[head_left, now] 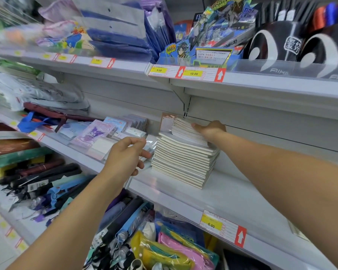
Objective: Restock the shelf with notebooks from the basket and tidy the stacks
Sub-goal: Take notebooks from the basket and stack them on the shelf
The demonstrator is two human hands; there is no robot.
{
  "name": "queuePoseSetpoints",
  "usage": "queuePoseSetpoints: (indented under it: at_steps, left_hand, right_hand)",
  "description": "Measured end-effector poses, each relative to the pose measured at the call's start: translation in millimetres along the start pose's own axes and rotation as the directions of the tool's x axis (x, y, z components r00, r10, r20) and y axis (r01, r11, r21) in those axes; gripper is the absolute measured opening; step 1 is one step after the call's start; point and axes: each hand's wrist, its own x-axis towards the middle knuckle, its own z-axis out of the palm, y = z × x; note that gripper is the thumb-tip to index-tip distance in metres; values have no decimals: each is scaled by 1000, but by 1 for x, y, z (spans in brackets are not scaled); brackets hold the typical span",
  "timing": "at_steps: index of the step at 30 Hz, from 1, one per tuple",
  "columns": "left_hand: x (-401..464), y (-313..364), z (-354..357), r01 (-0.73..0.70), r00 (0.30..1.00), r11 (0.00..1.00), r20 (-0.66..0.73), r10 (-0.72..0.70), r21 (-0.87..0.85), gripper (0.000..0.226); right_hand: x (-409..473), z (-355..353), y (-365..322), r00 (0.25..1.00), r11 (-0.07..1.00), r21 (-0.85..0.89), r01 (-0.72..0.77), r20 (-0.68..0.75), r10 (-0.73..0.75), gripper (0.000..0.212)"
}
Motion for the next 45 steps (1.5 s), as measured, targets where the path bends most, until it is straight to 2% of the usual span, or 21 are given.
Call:
queuePoseSetpoints:
  at_steps: [7,16,19,21,23,24,25,26,27,28,29,30,31,33,35,37,39,41,42,43,45]
  left_hand:
    - [0,0,0,-3,1000,1000,-1,3,20,11]
    - [-2,-3,-1,4,1000,997,-8,-4,75,11]
    - [-10,1,-3,5,1000,989,9,-7,149,10]
    - [-18,2,-8,-3,999,968,50,-10,250,11]
    - [-30,-1,-14,-14,992,914,119,-37,405,16]
    - [-41,-6,-16,-23,986,866,154,-63,499,19]
    - [-55,-13,-18,-35,978,805,188,-96,592,22]
    - [-71,-25,-21,-48,966,738,220,-137,673,24]
    - [-89,-40,-25,-65,950,666,251,-187,744,24]
    - [-110,-58,-33,-74,927,585,271,-258,808,24]
    - [-133,-75,-44,-66,893,493,272,-359,868,25]
    - [-155,-88,-58,-56,837,392,257,-482,918,26]
    - [-176,-98,-71,-52,765,282,220,-605,958,28]
    - [-212,-108,-98,-74,613,41,77,-786,996,34]
    - [-239,-113,-124,-170,482,-154,-55,-874,973,45]
    - [-256,-119,-146,-312,391,-242,-108,-914,919,50]
    - [-265,-123,-159,-299,304,-234,-141,-942,925,48]
    - [-262,-120,-158,-231,233,-187,-132,-963,955,47]
    - [-256,-119,-154,-221,261,-168,-108,-959,961,47]
    - [-249,-119,-152,-237,343,-151,-63,-937,960,47]
    - [-238,-119,-146,-285,529,-136,37,-848,949,48]
  right_hand:
    - [-2,10,-6,999,999,40,-34,-25,35,66]
    - [0,11,-4,979,925,326,-196,7,204,75]
    - [-20,10,-5,994,959,279,-54,-77,79,74]
    - [-56,15,0,947,922,355,157,-317,-39,71]
    - [-116,35,14,844,764,486,423,-518,-137,42]
    - [-149,56,26,839,678,558,478,-518,-165,23]
    - [-182,81,41,874,628,627,462,-443,-201,10]
    - [-215,112,55,931,627,689,365,-285,-228,12]
    - [-246,143,69,968,652,729,209,-58,-245,19]
    - [-278,172,83,942,694,720,-13,241,-232,25]
    - [-306,198,100,813,729,637,-251,547,-198,28]
    - [-332,217,116,640,776,501,-384,750,-168,28]
    - [-352,231,135,496,838,390,-382,851,-170,27]
    - [-383,249,169,300,949,250,-191,935,-186,24]
    - [-405,257,189,190,989,133,63,971,-142,32]
    - [-425,263,200,172,948,56,313,978,-115,72]
    - [-439,268,204,205,924,59,378,968,-145,100]
    - [-451,278,205,221,923,74,379,961,-168,108]
    - [-455,284,202,218,944,65,324,966,-142,105]
    - [-460,289,196,215,971,62,231,970,-113,91]
    - [-474,302,181,276,998,58,2,959,-56,43]
